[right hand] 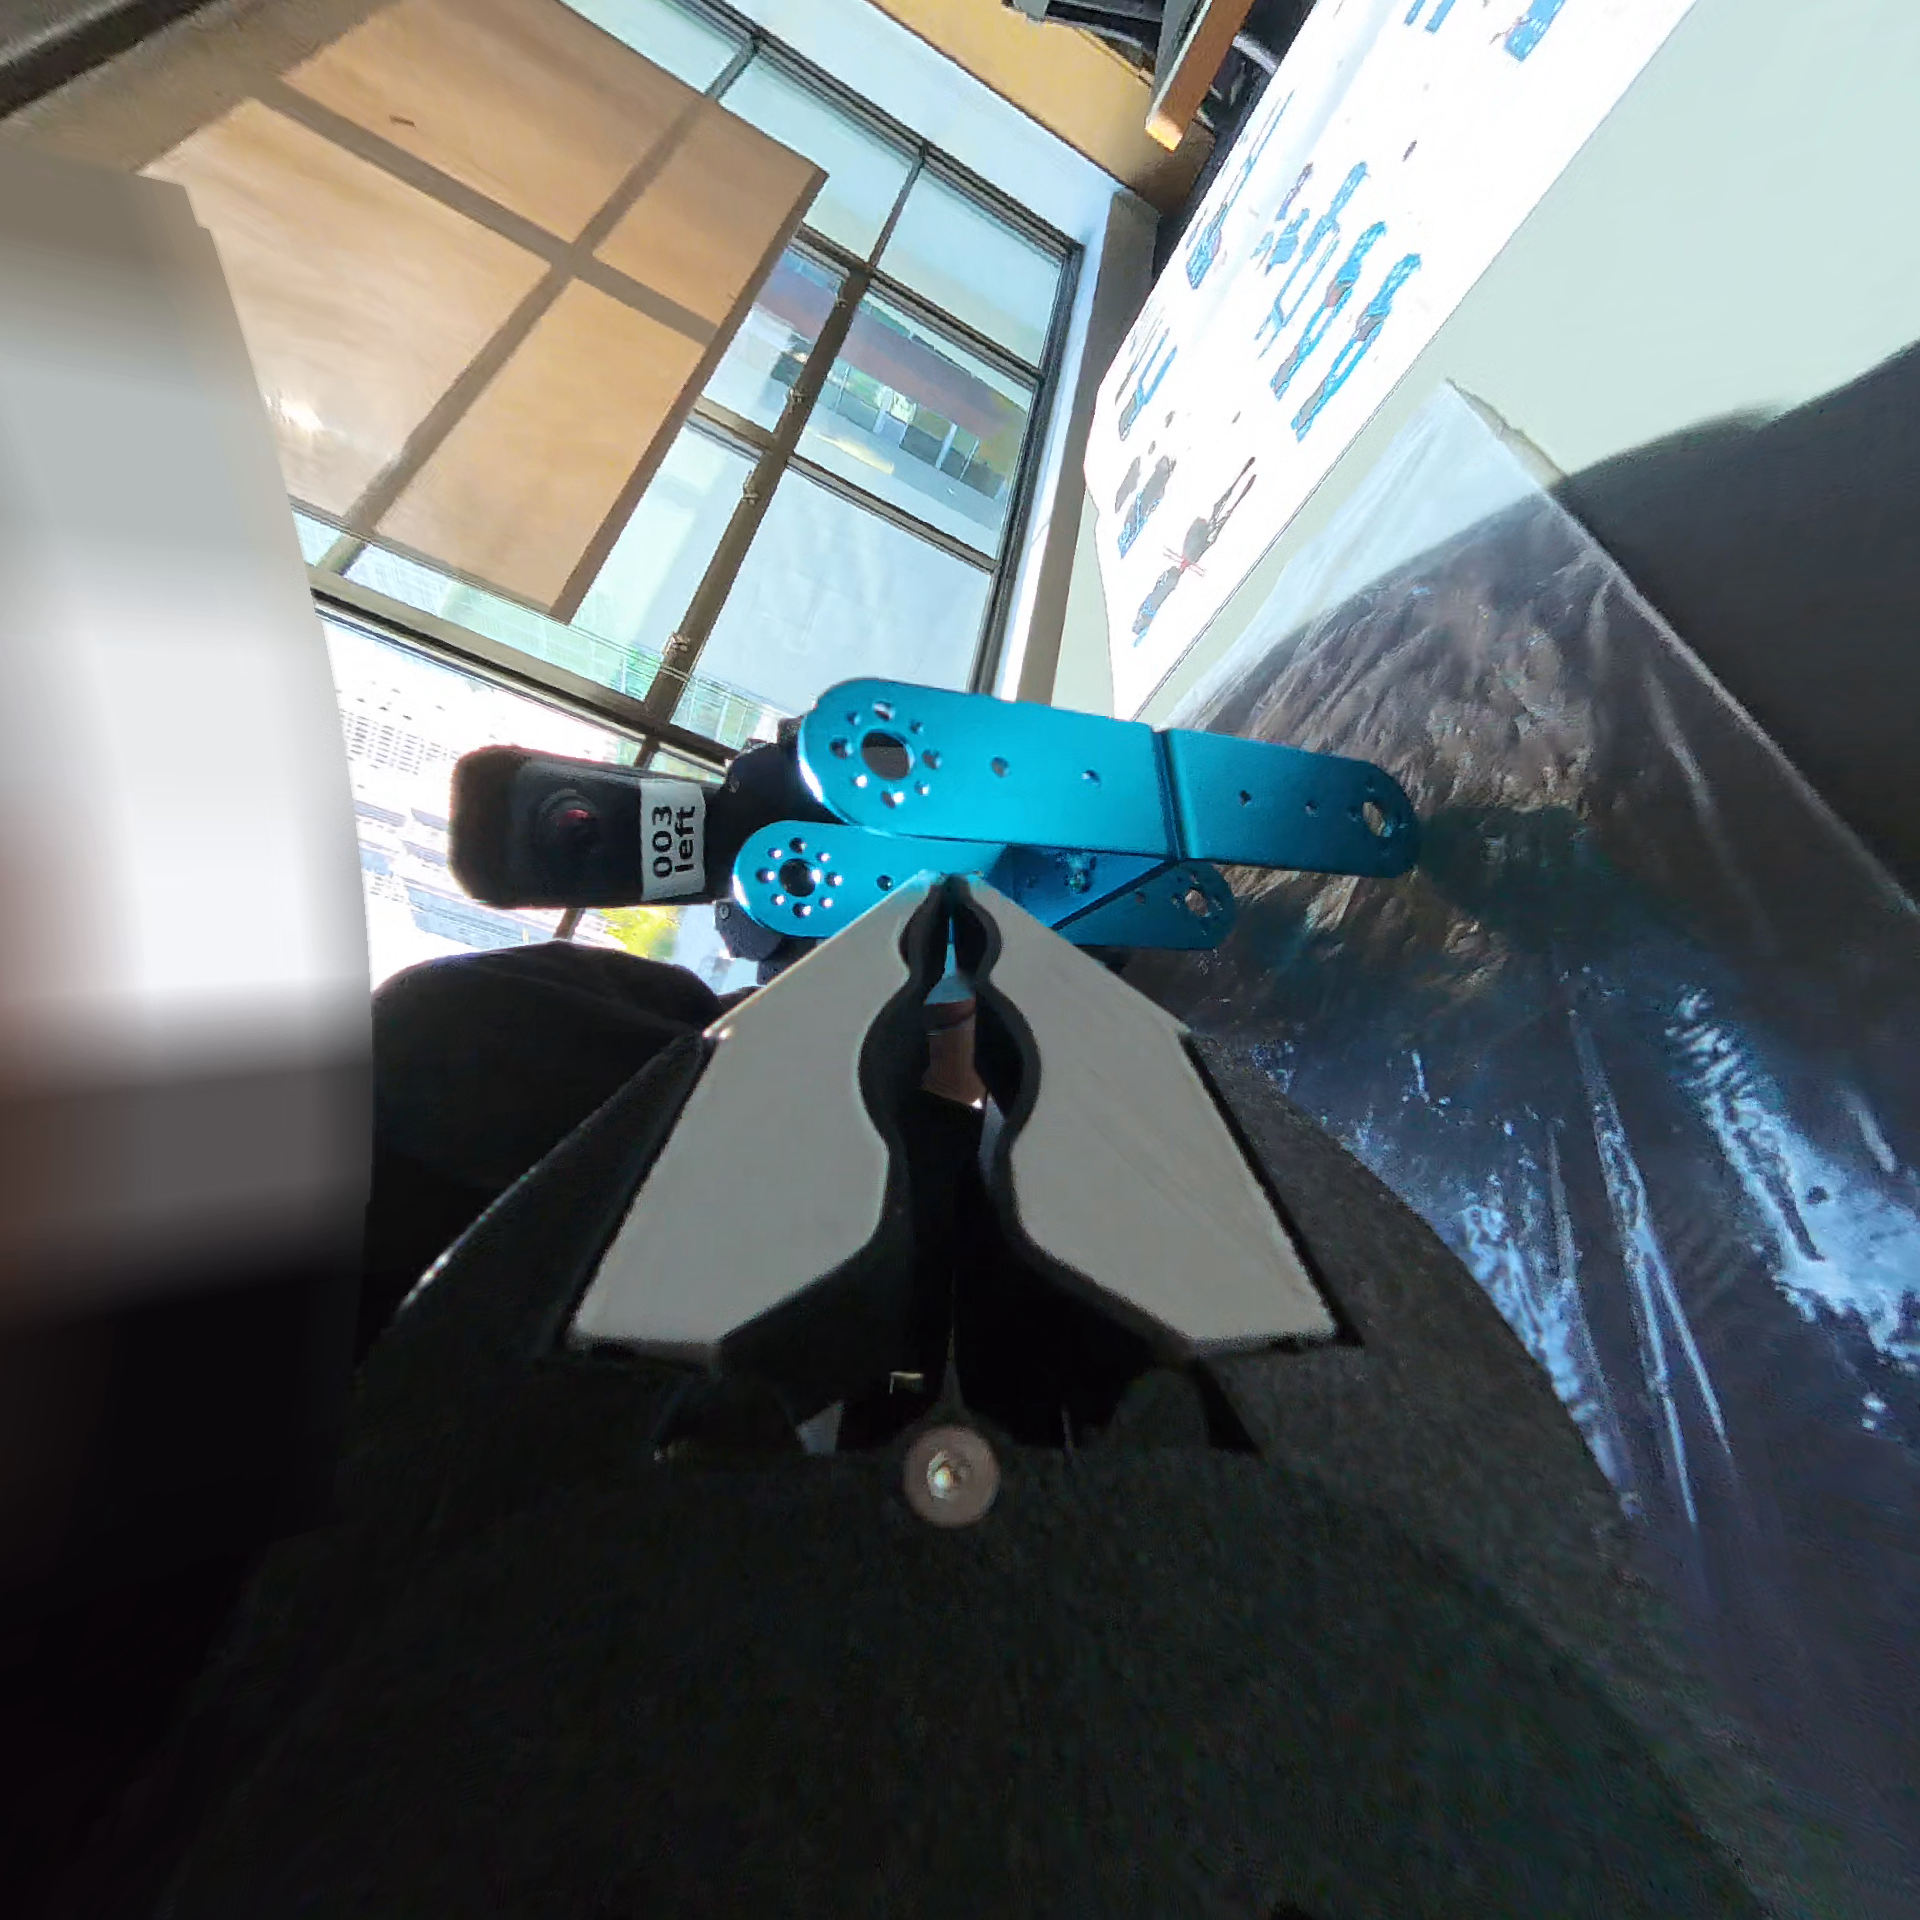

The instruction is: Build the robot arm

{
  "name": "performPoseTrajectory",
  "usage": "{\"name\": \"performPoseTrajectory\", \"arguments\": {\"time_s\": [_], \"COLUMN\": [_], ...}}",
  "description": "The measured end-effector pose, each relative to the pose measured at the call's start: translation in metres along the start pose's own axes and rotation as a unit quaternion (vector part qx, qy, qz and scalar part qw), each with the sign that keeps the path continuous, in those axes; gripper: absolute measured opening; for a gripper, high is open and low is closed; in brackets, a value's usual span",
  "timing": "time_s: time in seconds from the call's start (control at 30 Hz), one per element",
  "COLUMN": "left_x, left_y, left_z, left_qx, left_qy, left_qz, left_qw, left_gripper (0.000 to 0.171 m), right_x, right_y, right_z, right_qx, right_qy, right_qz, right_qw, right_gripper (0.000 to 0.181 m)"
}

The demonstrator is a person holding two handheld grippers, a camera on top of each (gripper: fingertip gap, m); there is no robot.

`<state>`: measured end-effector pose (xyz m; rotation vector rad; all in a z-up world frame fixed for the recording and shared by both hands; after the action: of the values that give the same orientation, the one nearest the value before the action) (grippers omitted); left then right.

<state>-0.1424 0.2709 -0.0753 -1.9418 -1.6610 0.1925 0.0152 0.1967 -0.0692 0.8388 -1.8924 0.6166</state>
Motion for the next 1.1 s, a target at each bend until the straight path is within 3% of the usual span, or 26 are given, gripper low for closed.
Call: {"name": "performPoseTrajectory", "arguments": {"time_s": [0.43, 1.1], "left_x": [-0.006, -0.009], "left_y": [0.003, 0.003], "left_z": [-0.002, -0.004], "left_qx": [0.009, 0.018], "left_qy": [0.004, 0.011], "left_qz": [-0.008, -0.014], "left_qw": [1.000, 1.000], "left_gripper": [0.023, 0.023], "right_x": [-0.014, -0.011], "right_y": [0.005, 0.008], "right_z": [0.005, 0.005], "right_qx": [0.003, 0.015], "right_qy": [0.045, 0.018], "right_qz": [0.004, 0.039], "right_qw": [0.999, 0.999], "right_gripper": [0.000, 0.000]}}
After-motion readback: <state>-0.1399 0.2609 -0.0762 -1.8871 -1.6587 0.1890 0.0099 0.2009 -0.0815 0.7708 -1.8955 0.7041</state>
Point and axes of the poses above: each gripper's, where its closed fingertips meet, y out along the fingers, z out of its underside, x = y × z across the jaws, the point moved 9 cm from there along -y, back along the fingers, and after that the axes turned 1 degree about x, right-handed, at the moved point
